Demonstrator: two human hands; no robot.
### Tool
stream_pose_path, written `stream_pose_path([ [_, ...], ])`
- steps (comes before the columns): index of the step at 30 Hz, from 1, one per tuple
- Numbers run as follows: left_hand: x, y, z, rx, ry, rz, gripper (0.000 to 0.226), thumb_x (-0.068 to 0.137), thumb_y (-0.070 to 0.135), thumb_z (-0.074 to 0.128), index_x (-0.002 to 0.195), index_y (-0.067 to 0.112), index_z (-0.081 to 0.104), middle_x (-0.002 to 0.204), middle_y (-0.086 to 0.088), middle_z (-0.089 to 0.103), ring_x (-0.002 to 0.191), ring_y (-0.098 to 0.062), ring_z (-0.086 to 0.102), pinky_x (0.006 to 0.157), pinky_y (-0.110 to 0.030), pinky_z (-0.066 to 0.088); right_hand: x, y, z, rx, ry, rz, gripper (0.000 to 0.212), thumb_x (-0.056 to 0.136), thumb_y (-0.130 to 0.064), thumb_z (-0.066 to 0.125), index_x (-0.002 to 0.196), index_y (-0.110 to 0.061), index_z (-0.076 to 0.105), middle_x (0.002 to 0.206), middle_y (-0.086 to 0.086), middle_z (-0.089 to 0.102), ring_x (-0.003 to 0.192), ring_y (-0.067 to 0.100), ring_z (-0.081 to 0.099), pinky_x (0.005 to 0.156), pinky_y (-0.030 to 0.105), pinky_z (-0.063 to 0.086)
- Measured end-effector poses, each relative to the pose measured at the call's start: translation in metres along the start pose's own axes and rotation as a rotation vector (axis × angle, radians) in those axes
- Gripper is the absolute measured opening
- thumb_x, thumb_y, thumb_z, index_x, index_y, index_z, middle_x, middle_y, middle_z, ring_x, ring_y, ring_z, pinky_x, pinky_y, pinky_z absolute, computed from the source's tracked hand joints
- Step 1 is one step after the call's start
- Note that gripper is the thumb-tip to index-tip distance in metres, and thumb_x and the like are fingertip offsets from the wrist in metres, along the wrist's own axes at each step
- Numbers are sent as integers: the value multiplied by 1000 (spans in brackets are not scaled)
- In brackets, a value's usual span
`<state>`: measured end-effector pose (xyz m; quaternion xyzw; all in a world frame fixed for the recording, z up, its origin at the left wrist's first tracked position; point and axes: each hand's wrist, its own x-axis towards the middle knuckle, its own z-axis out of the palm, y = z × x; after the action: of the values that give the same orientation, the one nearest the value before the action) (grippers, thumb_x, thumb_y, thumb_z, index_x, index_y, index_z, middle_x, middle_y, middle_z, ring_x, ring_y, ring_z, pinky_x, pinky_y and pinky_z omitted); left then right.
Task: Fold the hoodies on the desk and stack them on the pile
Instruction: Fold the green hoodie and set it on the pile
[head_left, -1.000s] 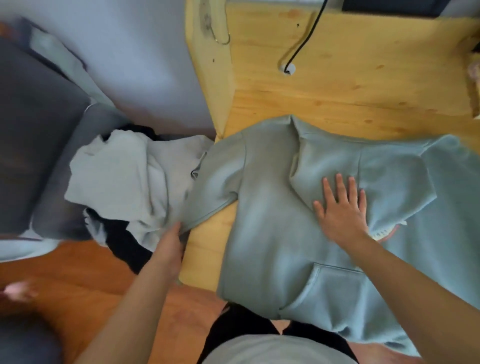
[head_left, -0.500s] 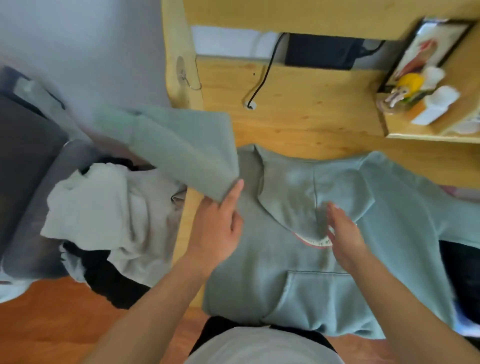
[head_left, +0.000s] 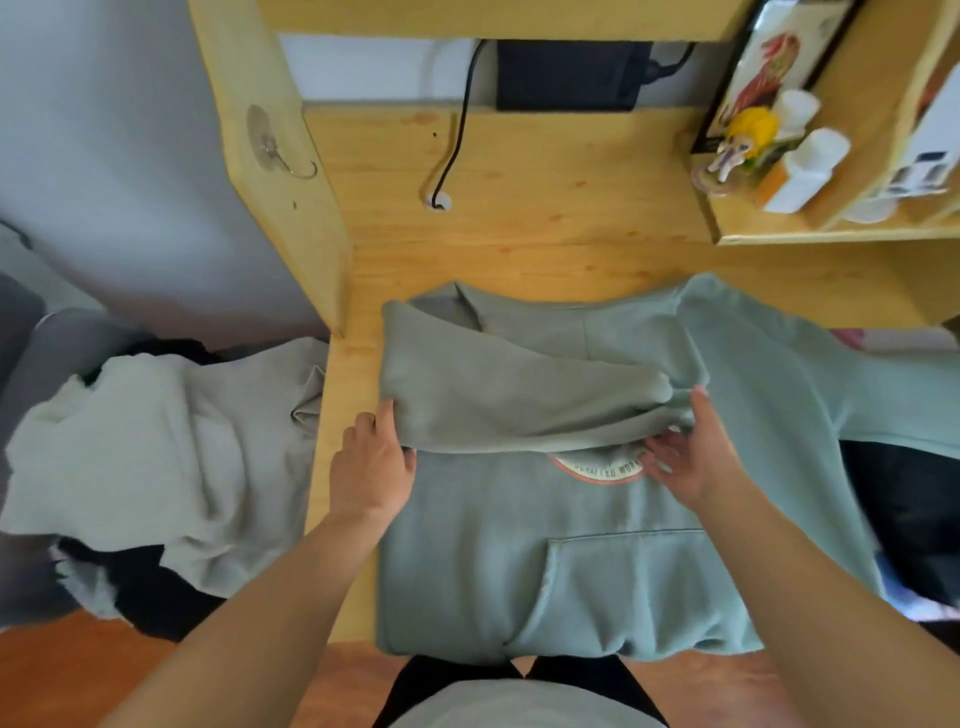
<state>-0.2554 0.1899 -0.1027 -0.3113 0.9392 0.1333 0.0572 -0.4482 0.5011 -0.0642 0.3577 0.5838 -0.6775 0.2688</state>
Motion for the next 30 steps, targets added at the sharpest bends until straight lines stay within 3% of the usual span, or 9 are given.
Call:
stream_pose_path([
  [2,8,0,3,48,-1,4,70,83,26,76,142,9,43,108,-15,57,97,-39,57,67,-48,51,12,-5,8,-88,97,-11,50,85,-58,70,120,-23,60,106,3,66,89,18,67,80,38,53],
  [5,15,-1,0,69,-12,-5,62,79,18,79,132,6,49,102,-15,60,92,-40,60,63,-48,54,15,-14,16,-187,133,-3,36,94,-21,66,128,-15,58,95,4,63,75,18,63,62,34,50],
  [10,22,-14,-11,55,-5,30,72,78,12,77,141,9,42,119,-17,52,94,-43,63,67,-52,54,-45,-17,-3,152,88,-223,24,91,6,55,107,-10,63,89,9,70,78,22,67,78,38,58],
  [13,20,-21,-12,158,35,184,88,73,12,79,150,15,38,136,-18,45,100,-42,60,67,-51,54,-57,24,-47,-17,287,-180,28,88,4,55,111,-10,61,99,14,67,83,24,66,70,36,60],
  [16,22,-24,-13,227,52,269,86,70,11,80,147,14,42,136,-20,44,100,-43,58,69,-52,54,-30,72,-96,-363,503,-126,59,73,-22,61,131,-18,55,119,15,63,103,34,65,88,47,58],
  [19,24,-21,-14,225,8,260,59,70,11,82,121,5,53,110,-20,51,84,-41,60,62,-49,52,-53,67,-72,-435,448,-153,50,79,-37,69,124,-22,55,115,6,63,104,31,62,97,49,53],
  [23,26,-21,-14,38,-77,34,19,92,17,60,102,12,45,98,-16,60,89,-44,65,67,-46,46,-50,58,-53,-448,434,-173,33,88,-27,74,117,-14,63,99,9,64,92,29,59,84,35,49],
  [26,30,-21,-15,11,-80,11,9,93,17,53,98,16,45,97,-14,64,92,-44,65,71,-45,46,-57,52,-54,-528,444,-366,31,91,-16,66,122,-19,64,105,10,65,94,28,58,81,32,45],
  [30,33,-21,-20,105,-60,53,12,93,17,54,104,13,48,95,-14,62,88,-44,66,67,-44,45,-76,58,-71,-489,385,-541,25,95,-14,59,111,-32,65,88,5,60,75,22,56,69,36,47],
])
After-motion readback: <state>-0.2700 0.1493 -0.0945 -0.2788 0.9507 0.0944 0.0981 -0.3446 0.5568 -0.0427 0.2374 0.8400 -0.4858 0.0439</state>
